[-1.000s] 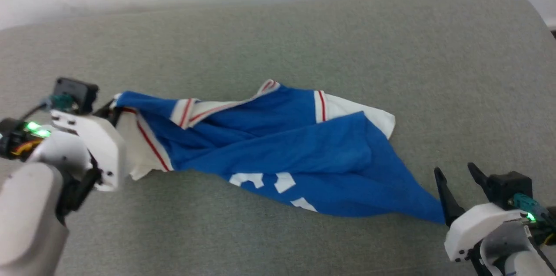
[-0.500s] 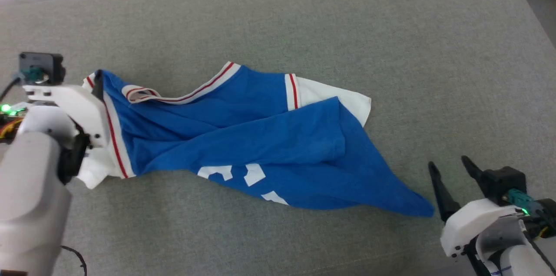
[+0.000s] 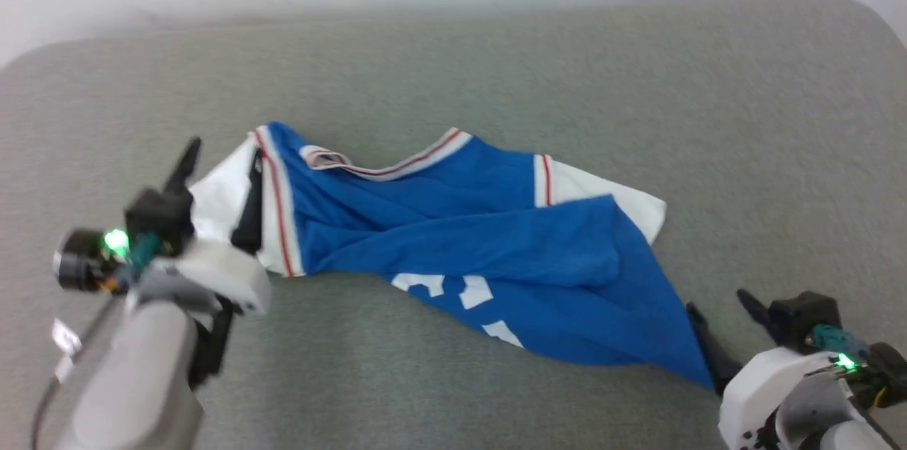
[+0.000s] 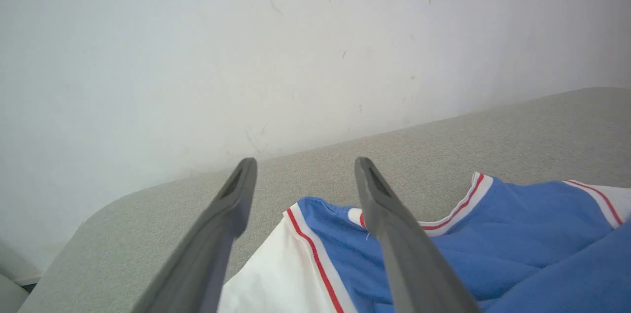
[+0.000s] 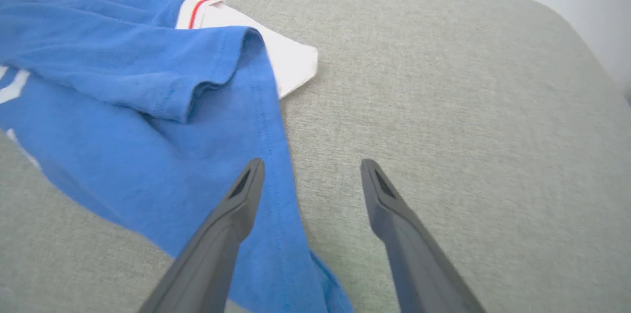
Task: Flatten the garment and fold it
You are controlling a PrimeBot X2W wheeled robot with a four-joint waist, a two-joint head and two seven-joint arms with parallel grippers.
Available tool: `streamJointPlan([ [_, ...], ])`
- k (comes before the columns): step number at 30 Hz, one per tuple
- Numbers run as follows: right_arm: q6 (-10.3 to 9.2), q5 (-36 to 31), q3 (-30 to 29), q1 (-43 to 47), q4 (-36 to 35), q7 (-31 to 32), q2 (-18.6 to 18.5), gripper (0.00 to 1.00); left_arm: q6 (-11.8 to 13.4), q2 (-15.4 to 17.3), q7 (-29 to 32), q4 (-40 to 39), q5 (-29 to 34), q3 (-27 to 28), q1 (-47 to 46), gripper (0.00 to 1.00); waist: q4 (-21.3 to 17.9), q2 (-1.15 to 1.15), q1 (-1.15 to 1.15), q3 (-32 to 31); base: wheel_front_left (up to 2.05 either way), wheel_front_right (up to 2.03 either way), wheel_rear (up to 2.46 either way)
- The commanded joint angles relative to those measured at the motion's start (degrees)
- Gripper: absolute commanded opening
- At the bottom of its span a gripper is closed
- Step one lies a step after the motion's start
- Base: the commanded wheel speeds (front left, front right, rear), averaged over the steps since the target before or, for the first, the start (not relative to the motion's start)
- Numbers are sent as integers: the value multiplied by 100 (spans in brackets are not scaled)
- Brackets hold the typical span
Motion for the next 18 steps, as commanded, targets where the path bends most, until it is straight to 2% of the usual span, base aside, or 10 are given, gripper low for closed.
streamJointPlan([
  [1, -12, 129, 129, 64, -45, 78, -76, 100, 129, -79, -105, -230, 75, 6, 299, 100, 521, 0, 1, -496, 0, 0, 0],
  [10, -12, 814, 807, 275, 83, 761, -540, 100, 671, -537, -226, -1653, 291, -38, 1844, 100, 962, 0, 1, -596, 0, 0, 0],
  [17, -12, 723, 812, 42, 654, 803, -547, 100, 732, -849, -228, -1928, 322, 100, 2264, 100, 1156, 0, 1, -409, 0, 0, 0],
  [18, -12, 742, 834, 14, 754, 833, -536, 34, 720, -885, -228, -1932, 322, 121, 2263, 100, 1186, 0, 1, -378, 0, 0, 0],
])
